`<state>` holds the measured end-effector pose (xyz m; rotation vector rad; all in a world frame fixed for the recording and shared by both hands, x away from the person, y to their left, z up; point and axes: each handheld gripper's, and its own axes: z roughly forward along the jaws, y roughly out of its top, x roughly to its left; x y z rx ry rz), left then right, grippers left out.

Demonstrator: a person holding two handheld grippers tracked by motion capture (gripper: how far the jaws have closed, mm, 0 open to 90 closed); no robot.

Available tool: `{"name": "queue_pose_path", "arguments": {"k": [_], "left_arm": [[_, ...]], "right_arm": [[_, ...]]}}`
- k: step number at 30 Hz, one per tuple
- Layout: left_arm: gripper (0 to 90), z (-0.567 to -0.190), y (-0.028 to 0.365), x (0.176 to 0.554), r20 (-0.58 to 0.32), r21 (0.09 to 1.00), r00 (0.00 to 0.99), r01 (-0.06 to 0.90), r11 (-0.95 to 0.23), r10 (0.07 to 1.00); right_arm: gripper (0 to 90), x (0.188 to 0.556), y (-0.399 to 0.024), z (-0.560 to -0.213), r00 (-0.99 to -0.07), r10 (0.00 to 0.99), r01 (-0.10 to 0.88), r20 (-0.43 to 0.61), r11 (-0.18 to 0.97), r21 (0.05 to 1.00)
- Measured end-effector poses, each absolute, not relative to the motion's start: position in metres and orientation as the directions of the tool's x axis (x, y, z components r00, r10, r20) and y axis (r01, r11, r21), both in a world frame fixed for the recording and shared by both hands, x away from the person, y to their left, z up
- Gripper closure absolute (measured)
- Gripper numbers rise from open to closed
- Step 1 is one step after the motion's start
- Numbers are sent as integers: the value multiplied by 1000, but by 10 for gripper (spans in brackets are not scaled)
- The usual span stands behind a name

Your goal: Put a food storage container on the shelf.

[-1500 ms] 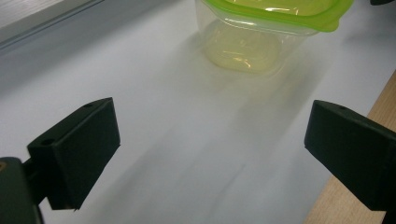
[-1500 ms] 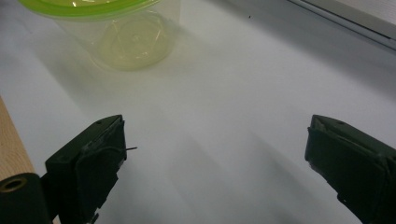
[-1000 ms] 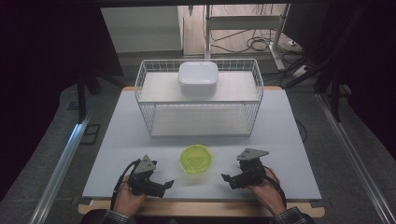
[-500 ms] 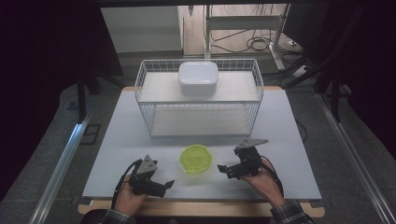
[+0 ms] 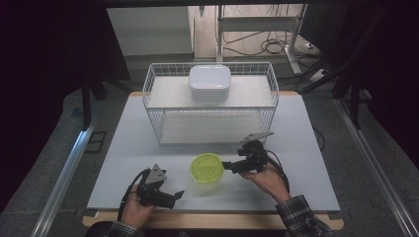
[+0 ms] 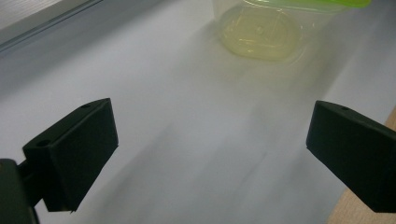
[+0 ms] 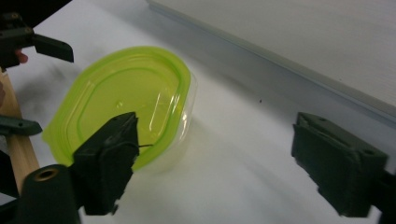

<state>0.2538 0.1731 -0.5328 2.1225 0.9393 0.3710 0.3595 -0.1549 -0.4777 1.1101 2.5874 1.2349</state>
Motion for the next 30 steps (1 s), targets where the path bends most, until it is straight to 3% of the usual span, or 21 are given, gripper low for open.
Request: {"name": "queue_pose_path", "arguments": {"k": [15,30], "left_arm": [[19,-533,173,253,-34,746,685,502,-438,728],[19,-534,172,253,-26,741,692,498,-451,721]], "right_arm": [[364,386,-145,-480,-711,592,654,378,363,664],[553,393,-141,-496,-629,551,768,547,334,547]]}}
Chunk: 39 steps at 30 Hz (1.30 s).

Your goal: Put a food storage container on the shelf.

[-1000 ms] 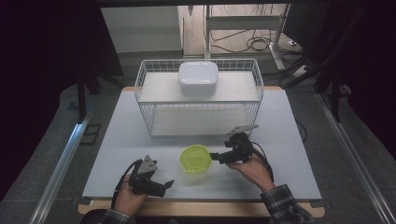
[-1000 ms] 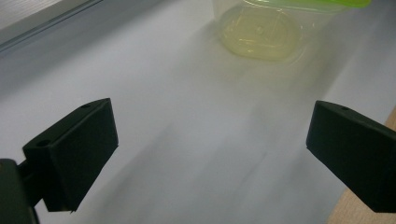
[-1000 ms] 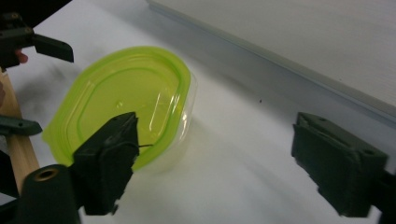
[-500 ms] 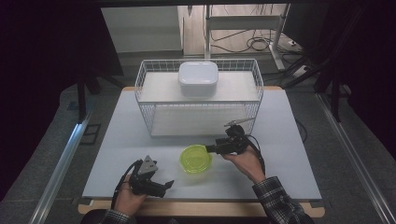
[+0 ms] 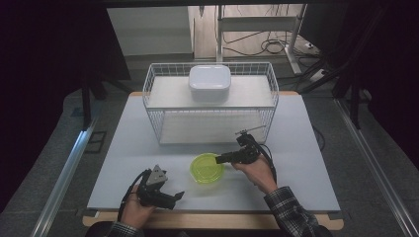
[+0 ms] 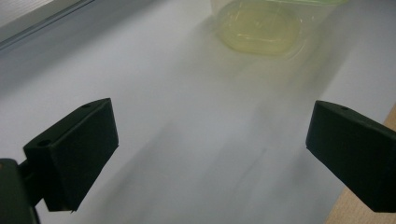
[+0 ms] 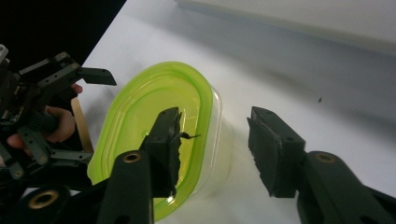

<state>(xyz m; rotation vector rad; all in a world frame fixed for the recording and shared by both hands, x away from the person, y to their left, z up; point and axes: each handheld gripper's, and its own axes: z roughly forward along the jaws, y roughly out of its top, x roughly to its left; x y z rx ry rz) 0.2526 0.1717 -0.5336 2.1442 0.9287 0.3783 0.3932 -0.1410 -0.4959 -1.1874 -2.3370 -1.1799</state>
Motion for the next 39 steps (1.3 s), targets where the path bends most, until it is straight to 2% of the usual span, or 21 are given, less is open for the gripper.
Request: {"name": "queue_pose_path", "arguments": {"k": [4,8,10,24,39], "left_arm": [[19,-534,171,252,-24,740,693,497,-454,720],[19,-534,171,252,-23,739,694,497,-455,720],[19,-534,171,252,-22,738,694,497,-456,720],[19,-533,172,252,-19,744,690,493,-452,723],[19,-532,173,252,-19,752,683,491,-440,731]], "right_arm": [[622,395,-141,-500,-599,547,795,585,319,516],[769,396,-143,-501,-582,526,810,620,311,497],[796,396,-143,-501,-571,512,819,641,307,484],[817,393,-150,-491,-559,486,827,672,262,498],[817,388,-162,-458,-574,455,811,681,201,549]]}}
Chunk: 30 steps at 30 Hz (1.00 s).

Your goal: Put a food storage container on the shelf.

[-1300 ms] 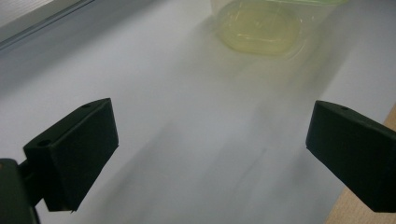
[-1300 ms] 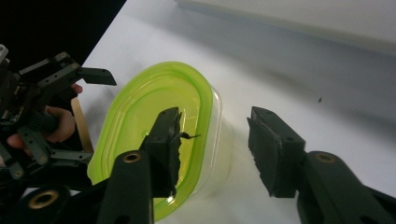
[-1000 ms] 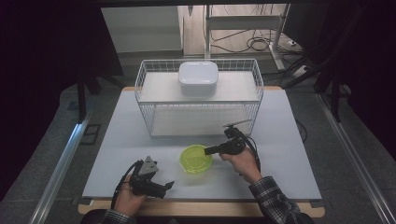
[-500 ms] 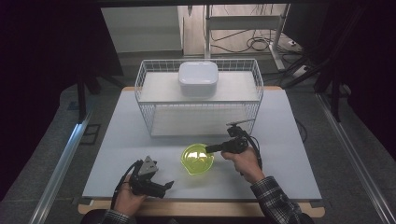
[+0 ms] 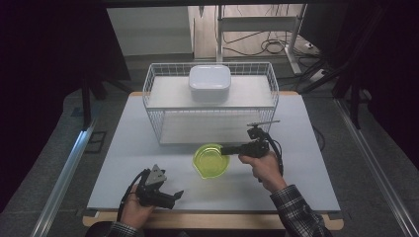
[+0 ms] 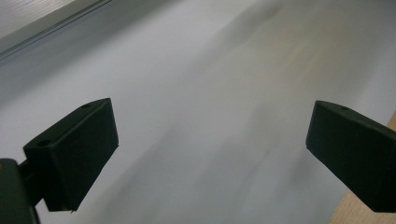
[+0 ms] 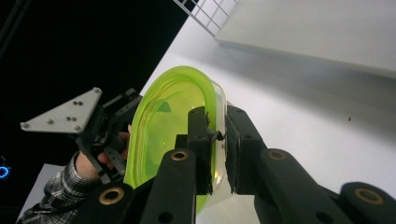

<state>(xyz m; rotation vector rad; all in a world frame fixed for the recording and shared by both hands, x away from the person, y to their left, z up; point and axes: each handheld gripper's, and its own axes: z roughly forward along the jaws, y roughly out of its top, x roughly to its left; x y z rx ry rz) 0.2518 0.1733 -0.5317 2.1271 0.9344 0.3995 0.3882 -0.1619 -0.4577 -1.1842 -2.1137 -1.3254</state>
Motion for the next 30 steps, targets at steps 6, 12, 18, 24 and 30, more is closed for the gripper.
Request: {"name": "queue_pose_path", "arguments": {"k": [6,12,18,24,30], "left_arm": [[19,-532,173,252,-17,751,683,491,-441,731],[19,-532,174,252,-18,752,681,491,-439,732],[18,-531,174,252,-18,753,678,492,-436,735],[17,-531,175,253,-21,756,673,495,-429,739],[16,-532,175,253,-22,755,674,495,-430,738]], "right_arm": [[818,388,-164,-443,-581,451,803,678,182,567],[818,389,-165,-422,-597,445,787,667,163,596],[818,391,-167,-403,-609,444,773,657,146,617],[818,396,-170,-386,-609,436,769,663,118,629],[818,400,-171,-366,-614,430,760,662,94,643]]}}
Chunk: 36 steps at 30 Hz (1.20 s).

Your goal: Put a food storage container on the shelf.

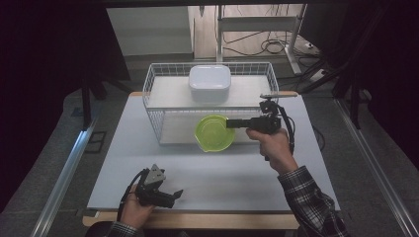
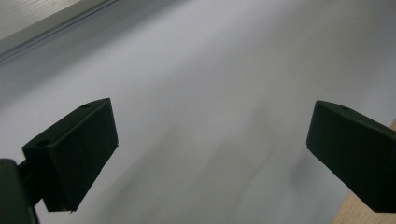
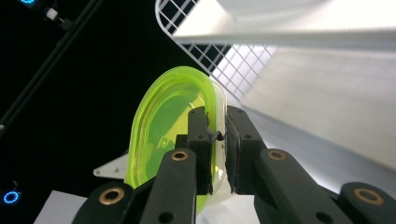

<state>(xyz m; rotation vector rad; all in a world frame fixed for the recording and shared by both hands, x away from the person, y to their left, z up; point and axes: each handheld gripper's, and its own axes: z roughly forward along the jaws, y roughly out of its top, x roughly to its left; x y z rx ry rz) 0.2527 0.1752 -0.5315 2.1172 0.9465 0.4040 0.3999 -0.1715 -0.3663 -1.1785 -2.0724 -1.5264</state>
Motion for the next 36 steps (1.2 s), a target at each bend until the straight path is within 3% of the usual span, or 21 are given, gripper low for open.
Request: {"name": "queue_pose_path", "arguments": {"k": [36], "left_arm": [[17,-529,177,251,-26,775,664,486,-405,748]], "right_arm": [[818,433,-165,-268,-627,436,700,646,-50,713]]}}
